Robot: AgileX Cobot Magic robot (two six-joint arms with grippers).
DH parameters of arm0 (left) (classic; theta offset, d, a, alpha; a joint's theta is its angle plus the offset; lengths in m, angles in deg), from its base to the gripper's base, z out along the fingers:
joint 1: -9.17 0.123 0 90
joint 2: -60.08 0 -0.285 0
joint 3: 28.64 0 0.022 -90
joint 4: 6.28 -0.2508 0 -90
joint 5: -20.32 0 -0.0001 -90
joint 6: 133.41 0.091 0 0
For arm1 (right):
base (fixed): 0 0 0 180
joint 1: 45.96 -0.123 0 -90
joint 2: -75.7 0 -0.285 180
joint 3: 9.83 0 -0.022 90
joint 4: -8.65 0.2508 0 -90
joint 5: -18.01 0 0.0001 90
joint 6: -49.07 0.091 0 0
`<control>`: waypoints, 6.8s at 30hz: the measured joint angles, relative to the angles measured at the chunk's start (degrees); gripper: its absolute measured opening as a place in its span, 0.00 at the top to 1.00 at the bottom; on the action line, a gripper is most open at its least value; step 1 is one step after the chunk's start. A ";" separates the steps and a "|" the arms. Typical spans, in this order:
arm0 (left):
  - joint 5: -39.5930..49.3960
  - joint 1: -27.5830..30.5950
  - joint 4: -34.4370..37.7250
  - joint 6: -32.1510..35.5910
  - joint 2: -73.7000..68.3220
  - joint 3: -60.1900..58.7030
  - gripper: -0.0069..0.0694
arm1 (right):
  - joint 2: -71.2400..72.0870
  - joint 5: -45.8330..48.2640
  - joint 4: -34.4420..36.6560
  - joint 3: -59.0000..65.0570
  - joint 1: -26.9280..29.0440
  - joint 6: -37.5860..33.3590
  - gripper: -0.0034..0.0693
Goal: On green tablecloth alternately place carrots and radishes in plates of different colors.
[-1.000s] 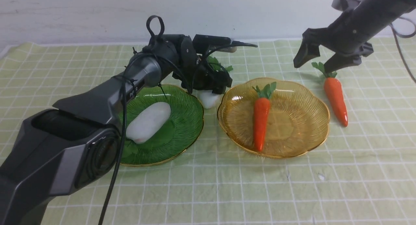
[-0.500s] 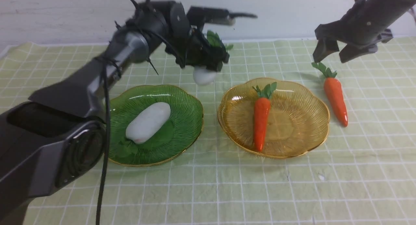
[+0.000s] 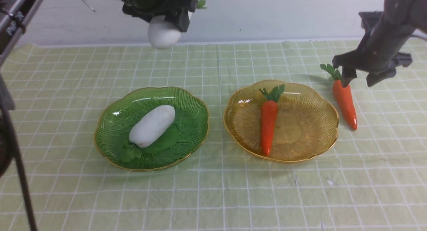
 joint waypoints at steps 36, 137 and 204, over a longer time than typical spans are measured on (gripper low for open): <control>-25.85 0.27 1.22 9.79 2.44 -37.96 0.31 | 5.26 5.33 15.86 -2.35 -6.12 -6.26 0.65; -52.51 16.04 -0.88 0.12 109.96 -116.32 0.92 | 132.14 -69.81 3.03 99.38 -6.12 -5.43 0.97; -49.81 16.33 -0.81 0.17 110.01 -117.93 0.92 | 132.62 -44.11 -1.82 117.21 2.91 -6.47 0.97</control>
